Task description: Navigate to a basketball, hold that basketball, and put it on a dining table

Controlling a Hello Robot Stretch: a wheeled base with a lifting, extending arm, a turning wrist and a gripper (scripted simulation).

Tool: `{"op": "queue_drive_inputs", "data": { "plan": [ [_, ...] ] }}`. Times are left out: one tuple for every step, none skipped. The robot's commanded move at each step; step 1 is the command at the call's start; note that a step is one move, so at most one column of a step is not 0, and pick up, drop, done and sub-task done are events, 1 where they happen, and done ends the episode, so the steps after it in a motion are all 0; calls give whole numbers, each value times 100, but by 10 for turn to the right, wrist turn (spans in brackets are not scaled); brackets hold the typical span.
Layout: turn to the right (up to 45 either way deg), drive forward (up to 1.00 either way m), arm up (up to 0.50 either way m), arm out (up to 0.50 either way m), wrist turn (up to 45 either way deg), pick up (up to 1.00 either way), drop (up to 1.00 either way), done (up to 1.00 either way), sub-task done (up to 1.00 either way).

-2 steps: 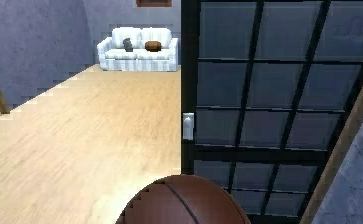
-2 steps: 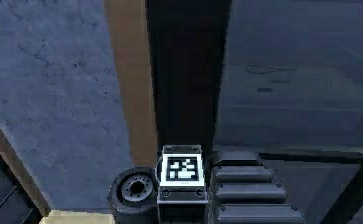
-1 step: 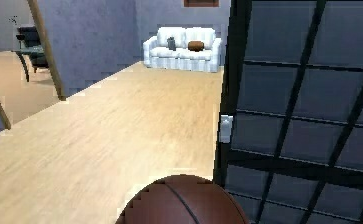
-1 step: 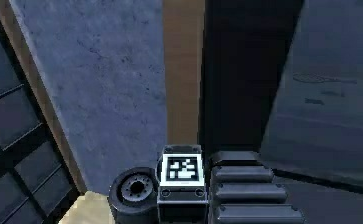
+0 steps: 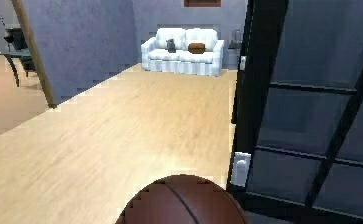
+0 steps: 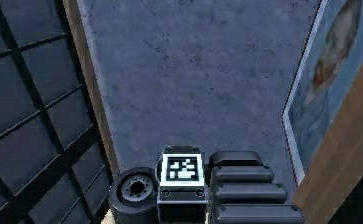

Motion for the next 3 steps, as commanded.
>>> {"op": "queue_drive_inputs", "data": {
  "plan": [
    [-390,0,0,0,0,0,0,0,0],
    [0,100,0,0,0,0,0,0,0],
    [0,100,0,0,0,0,0,0,0]
  ]
}}
